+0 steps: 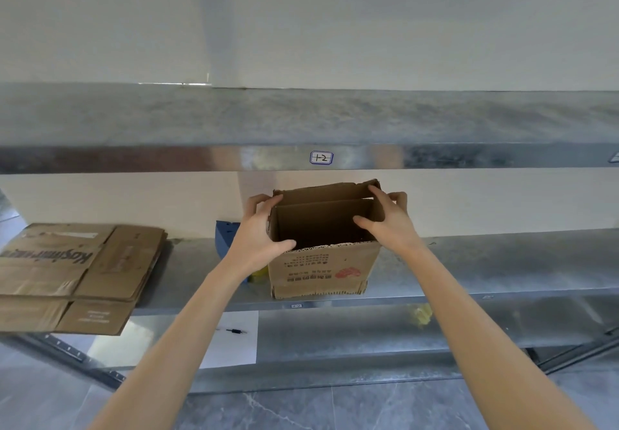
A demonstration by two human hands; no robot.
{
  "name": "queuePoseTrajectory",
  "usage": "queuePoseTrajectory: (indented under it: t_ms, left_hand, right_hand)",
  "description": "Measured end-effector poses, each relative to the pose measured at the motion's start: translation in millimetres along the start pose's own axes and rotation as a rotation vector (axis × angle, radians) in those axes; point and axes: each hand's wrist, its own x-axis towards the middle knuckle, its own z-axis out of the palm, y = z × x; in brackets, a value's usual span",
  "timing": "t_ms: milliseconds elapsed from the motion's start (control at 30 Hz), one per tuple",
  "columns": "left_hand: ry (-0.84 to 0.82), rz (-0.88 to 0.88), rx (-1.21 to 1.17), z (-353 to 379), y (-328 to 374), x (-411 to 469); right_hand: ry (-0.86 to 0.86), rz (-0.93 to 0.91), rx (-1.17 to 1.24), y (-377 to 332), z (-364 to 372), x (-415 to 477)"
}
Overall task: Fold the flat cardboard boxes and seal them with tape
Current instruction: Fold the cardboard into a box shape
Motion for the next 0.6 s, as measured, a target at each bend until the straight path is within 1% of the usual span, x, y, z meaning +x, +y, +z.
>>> queuePoseTrajectory:
  t_ms: [300, 467, 600]
  left_hand:
    - [-0.044, 0.048, 0.120, -0.3, -0.1, 0.0]
    - [-0.059, 0.061, 0.084, -0.2, -3.2, 0.4]
    - [-0.057, 0.033, 0.041, -1.9, -4.1, 5.5]
  right_hand:
    - [-0.059, -0.056, -0.135, 1.8, -0.5, 2.8]
    - [-0.040, -0.104, -0.132, 3.9, 0.9, 2.1]
    - [-0.033, -0.134, -0.105, 6.0, 1.8, 1.7]
